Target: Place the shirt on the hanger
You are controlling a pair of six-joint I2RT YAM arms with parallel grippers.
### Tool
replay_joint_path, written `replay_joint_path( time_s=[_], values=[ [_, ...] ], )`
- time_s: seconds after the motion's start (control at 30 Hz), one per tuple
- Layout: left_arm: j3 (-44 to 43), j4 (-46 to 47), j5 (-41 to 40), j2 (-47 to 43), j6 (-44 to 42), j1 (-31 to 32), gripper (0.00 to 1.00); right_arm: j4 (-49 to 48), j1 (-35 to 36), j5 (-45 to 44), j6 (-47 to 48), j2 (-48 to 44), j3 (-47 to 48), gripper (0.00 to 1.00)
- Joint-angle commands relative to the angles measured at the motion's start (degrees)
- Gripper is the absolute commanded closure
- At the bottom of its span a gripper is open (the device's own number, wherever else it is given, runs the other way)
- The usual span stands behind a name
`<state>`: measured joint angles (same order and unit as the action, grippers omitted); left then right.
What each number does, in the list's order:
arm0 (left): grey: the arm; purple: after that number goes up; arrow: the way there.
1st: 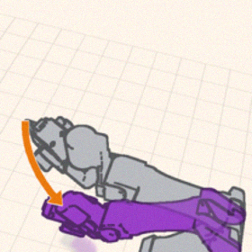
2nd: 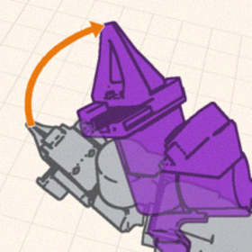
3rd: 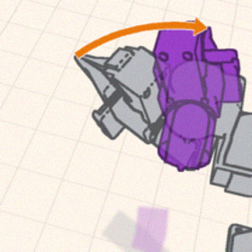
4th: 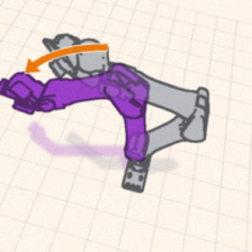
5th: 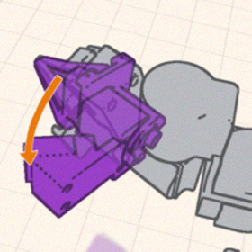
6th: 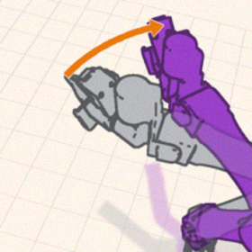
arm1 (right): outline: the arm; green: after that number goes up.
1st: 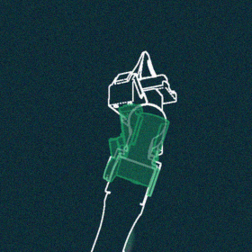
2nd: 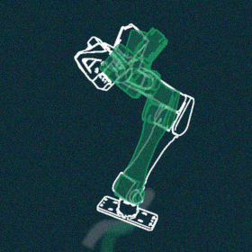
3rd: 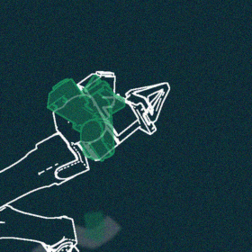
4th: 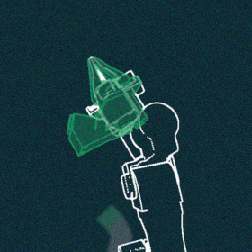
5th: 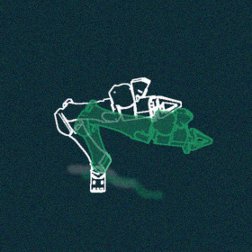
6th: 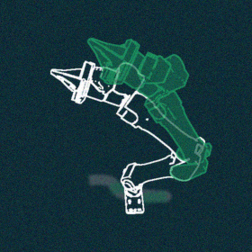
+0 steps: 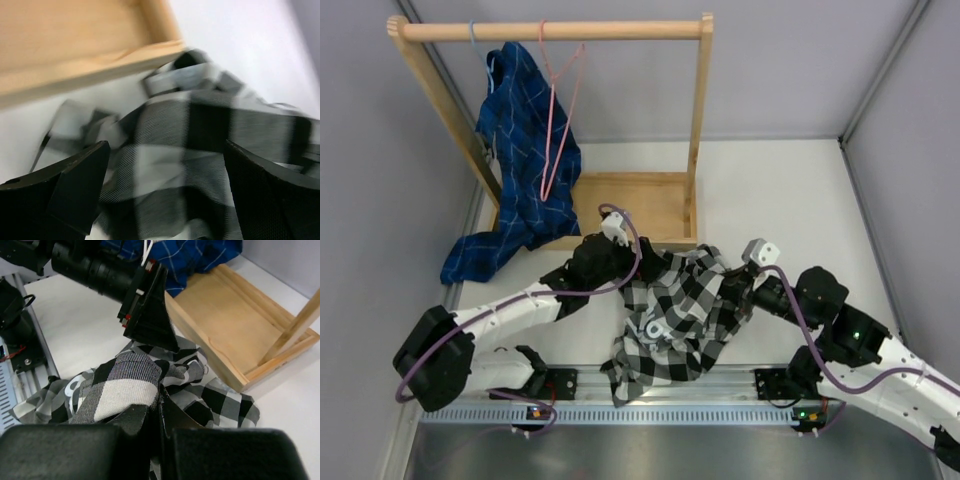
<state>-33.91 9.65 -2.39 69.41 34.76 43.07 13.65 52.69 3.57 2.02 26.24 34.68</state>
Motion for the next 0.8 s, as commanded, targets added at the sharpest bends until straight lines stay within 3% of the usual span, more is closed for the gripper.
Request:
replay_joint_path(
  time_s=[0.0, 0.2, 0.3, 0.5, 0.63, 0.77],
  values=[
    [1.2, 21.8, 13.5, -0.6, -10.3, -0.6, 0.02, 2.7, -0.5, 5.5, -0.1, 2.2, 4.4, 1.00],
    [0.9, 26.7, 21.0, 5.6, -17.0, -2.1, 0.02, 6.7, -0.6, 11.4, -1.1, 2.4, 6.5, 1.00],
    [-2.6, 28.9, 27.1, 11.8, -10.4, -4.0, 0.02, 8.6, -0.6, 14.7, -0.4, 2.6, 7.2, 1.00],
    [-14.3, 16.1, 24.0, 21.3, 2.6, -4.1, 0.02, 10.2, -0.6, 18.9, 1.1, 5.4, 7.2, 1.00],
    [-11.4, 23.6, 29.4, 20.5, 2.9, -3.6, 0.02, 10.4, -0.6, 18.2, 1.3, 7.4, 7.6, 1.00],
    [-13.1, 23.9, 36.8, 21.7, 2.7, -3.6, 0.02, 9.4, -0.6, 19.1, 1.5, 7.8, 7.5, 1.00]
  ],
)
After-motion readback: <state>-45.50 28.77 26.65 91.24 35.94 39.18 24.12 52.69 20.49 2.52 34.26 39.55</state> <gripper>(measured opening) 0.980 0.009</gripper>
